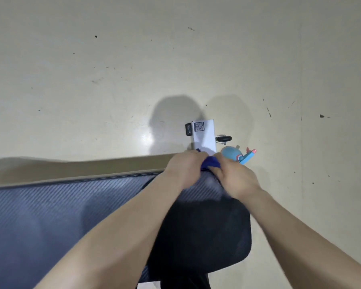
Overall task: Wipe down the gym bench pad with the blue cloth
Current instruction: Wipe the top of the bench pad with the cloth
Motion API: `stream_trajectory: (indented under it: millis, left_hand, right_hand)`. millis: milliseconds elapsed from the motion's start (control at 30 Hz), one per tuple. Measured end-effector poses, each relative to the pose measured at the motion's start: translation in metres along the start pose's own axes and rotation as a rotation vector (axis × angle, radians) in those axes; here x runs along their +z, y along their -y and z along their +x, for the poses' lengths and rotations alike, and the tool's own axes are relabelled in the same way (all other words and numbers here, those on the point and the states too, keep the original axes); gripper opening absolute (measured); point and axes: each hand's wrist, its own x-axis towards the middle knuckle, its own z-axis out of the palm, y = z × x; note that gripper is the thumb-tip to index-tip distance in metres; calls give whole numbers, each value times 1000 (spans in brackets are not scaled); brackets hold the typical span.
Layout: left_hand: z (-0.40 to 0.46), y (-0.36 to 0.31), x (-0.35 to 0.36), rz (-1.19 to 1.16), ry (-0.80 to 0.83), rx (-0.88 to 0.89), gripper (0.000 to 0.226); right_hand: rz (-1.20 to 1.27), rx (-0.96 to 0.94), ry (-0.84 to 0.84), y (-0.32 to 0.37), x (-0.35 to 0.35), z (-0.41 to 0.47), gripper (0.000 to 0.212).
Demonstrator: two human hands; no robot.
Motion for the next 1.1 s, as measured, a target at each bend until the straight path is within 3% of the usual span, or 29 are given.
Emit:
stream_trajectory:
  millis: [133,333,500,800,933,1100]
  left_hand:
    - [4,-4,1,-8,-11,31,36]
    - [-39,76,-18,-120,-26,-2,37]
    - [-94,172,-41,-73,53,-42,22]
    - [-207,323,-79,-53,62,-226,16]
    - [-202,317,-74,67,3,-215,37]
    - [-171,282,-53,-119,1,-95,41]
  right_hand:
    - [-128,67,-52,0,1,-3,31]
    - [-146,-18,-228,88,40,11,31]
    - [-99,-90,-193,194,73,21,32]
    - [-158,-145,-112,379,140,29,32]
    - [-77,-120,-27,372,131,34,34]
    - [-184,-49,-39,325,109,25,31]
